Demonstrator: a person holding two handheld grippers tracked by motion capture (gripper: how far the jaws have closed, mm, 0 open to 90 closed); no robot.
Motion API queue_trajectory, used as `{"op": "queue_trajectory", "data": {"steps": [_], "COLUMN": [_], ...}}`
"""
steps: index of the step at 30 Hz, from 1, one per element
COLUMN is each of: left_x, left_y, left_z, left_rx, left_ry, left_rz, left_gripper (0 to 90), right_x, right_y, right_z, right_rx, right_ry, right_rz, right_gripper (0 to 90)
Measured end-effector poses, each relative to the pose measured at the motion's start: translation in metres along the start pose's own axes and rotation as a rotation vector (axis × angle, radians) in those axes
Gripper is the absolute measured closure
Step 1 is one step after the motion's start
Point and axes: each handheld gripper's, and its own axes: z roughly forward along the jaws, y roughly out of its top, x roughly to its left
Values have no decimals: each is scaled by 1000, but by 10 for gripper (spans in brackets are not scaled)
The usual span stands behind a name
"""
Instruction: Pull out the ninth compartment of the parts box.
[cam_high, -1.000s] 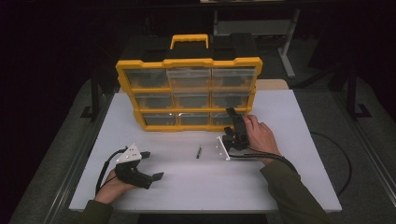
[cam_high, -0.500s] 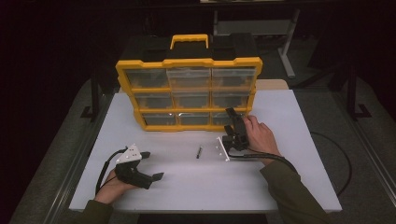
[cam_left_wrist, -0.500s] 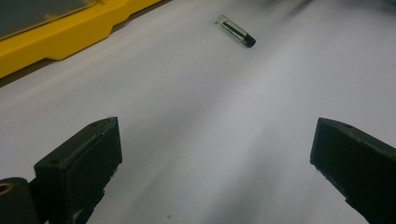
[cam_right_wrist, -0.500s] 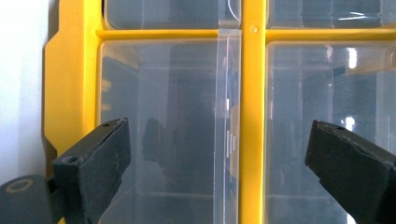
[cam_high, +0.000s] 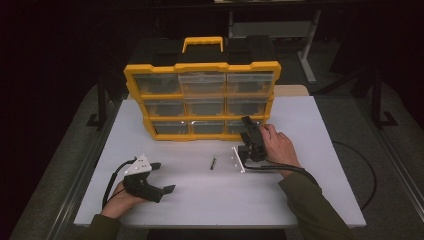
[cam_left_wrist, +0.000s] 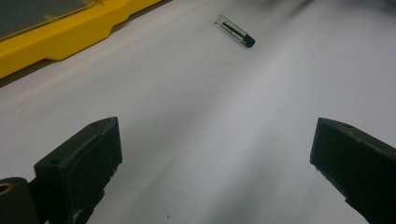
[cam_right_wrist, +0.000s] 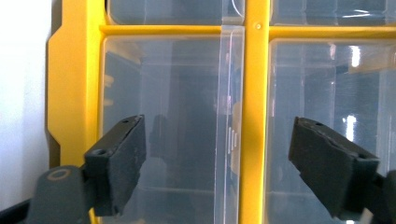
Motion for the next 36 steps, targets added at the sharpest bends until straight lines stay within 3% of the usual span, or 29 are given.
{"op": "queue_trajectory", "data": {"steps": [24,36], "left_x": [0,0], "left_y": [0,0], "left_z": [0,0], "left_rx": [-2,-2], "left_ry": [-3,-3], "left_rz": [1,1], "left_gripper": [17,18], "right_x": [-2,-2], "right_y": [1,1], "right_z": [-2,-4], "right_rx": [18,31], "right_ry": [1,-7], "right_rz": [-9,17], "right_gripper": [360,497]}}
